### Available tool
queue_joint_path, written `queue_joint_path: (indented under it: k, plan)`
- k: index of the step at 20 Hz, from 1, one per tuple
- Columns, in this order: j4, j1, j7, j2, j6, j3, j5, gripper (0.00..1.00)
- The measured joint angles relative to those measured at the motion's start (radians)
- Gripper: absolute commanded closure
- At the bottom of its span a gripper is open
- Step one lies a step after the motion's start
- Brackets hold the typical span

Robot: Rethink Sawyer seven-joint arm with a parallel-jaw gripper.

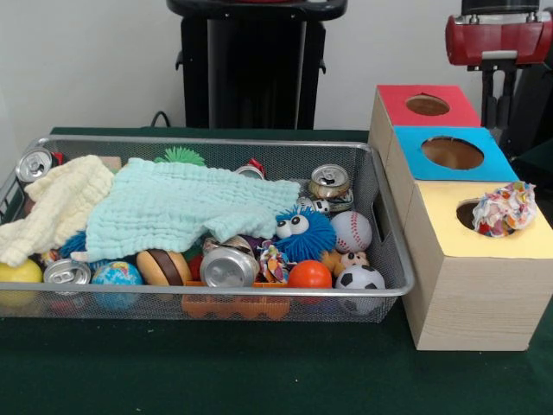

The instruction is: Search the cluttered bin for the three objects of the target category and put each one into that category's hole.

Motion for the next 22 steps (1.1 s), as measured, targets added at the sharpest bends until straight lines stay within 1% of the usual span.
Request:
queue_joint_path:
  k: [4,6,9,13,14,22]
  plan:
    - [-0.008,0.012,0.0,0.013,0.0,-0.002,0.0,1.0]
    - [-0.021,0.04,0.0,0.033,0.0,-0.007,0.0,1.0]
    - [-0.028,0.059,0.0,0.048,0.0,-0.007,0.0,1.0]
    - [-0.042,0.087,0.0,0.08,0.0,-0.008,0.003,1.0]
    - [-0.053,0.098,0.0,0.098,-0.002,-0.008,0.007,1.0]
    - [-0.097,0.125,0.0,0.163,-0.034,-0.01,0.032,1.0]
